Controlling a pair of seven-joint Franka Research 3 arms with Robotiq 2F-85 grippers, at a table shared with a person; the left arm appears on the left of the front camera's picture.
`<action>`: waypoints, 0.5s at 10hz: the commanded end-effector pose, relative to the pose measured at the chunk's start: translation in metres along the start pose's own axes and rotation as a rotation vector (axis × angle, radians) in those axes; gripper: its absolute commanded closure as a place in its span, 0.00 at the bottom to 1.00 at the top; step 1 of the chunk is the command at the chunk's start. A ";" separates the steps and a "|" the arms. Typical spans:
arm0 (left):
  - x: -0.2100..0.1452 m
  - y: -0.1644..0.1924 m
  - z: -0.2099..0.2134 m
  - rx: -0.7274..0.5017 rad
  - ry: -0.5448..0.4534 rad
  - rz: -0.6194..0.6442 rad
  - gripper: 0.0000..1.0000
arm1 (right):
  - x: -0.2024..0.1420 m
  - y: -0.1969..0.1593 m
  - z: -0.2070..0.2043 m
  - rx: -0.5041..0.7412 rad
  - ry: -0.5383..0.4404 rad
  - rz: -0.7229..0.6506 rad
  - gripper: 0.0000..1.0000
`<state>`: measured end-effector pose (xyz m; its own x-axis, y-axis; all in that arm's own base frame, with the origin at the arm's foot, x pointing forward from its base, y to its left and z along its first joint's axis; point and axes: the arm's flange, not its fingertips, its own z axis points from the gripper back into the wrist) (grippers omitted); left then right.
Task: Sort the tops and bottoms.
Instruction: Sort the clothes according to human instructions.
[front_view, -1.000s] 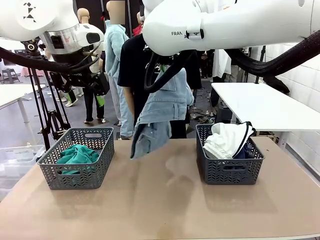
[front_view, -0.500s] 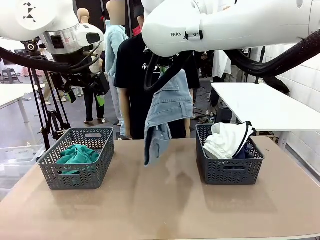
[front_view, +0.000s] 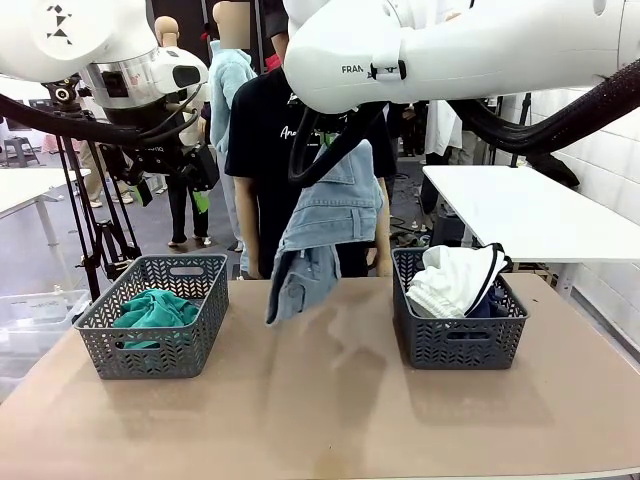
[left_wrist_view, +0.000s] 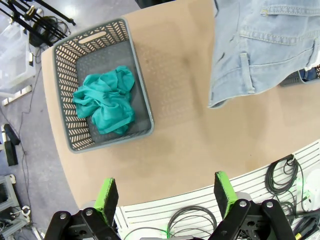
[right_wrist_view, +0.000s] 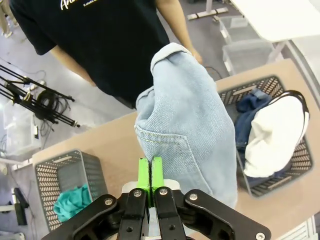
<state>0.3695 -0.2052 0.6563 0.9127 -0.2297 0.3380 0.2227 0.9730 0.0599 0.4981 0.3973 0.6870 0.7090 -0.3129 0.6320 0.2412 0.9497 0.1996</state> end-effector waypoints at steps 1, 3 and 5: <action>0.000 0.002 0.001 0.001 0.005 0.003 0.00 | 0.003 0.000 0.002 0.020 -0.011 -0.003 1.00; 0.000 0.002 0.001 0.001 0.005 0.003 0.00 | 0.003 0.000 0.002 0.020 -0.011 -0.003 1.00; 0.000 0.002 0.001 0.001 0.005 0.003 0.00 | 0.003 0.000 0.002 0.020 -0.011 -0.003 1.00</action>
<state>0.3695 -0.2052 0.6563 0.9127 -0.2297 0.3380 0.2227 0.9730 0.0599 0.4981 0.3974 0.6871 0.7088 -0.3129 0.6322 0.2407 0.9497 0.2001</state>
